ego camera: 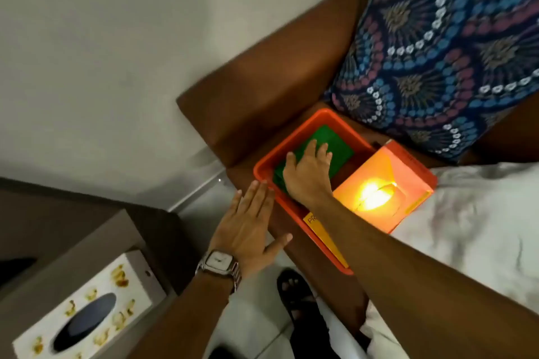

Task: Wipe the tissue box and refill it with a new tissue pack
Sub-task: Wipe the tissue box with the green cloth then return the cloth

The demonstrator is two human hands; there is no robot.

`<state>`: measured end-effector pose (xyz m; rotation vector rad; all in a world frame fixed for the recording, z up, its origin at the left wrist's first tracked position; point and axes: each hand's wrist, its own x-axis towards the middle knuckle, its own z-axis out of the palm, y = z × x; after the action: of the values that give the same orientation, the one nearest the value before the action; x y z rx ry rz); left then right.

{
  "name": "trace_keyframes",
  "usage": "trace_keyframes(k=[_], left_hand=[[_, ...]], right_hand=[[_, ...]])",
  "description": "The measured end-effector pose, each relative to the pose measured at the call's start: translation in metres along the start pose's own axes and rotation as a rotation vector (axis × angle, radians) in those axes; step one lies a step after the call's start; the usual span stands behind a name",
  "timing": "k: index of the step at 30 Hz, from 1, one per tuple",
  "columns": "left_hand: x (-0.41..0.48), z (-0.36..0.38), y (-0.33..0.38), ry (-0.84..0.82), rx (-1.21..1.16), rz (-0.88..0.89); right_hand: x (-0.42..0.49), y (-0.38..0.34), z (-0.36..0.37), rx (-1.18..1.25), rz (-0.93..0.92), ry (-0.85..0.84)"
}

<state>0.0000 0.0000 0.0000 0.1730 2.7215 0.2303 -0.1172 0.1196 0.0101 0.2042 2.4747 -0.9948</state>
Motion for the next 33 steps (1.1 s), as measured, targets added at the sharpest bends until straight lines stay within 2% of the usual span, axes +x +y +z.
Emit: trace_keyframes(k=[3, 8, 16, 18, 21, 27, 33], left_hand=[[0.017, 0.023, -0.01, 0.005, 0.033, 0.002], [0.019, 0.045, -0.012, 0.018, -0.014, -0.003], [0.018, 0.048, -0.011, 0.058, -0.136, -0.004], [0.018, 0.048, -0.012, 0.056, -0.145, -0.006], [0.019, 0.047, -0.013, 0.027, -0.174, -0.011], [0.009, 0.035, -0.016, 0.049, -0.192, -0.039], [-0.05, 0.04, -0.061, 0.106, -0.196, -0.169]], right_hand=[[0.037, 0.007, 0.018, -0.149, 0.073, 0.045], [0.071, 0.025, 0.047, -0.264, 0.244, 0.078], [0.078, 0.044, 0.089, -0.326, 0.189, 0.423], [0.08, 0.044, 0.091, -0.311, 0.181, 0.46], [0.082, 0.043, 0.081, -0.16, 0.187, 0.51], [0.052, 0.014, 0.05, 0.433, 0.232, 0.695], [-0.037, -0.029, 0.056, 0.66, -0.136, 0.539]])
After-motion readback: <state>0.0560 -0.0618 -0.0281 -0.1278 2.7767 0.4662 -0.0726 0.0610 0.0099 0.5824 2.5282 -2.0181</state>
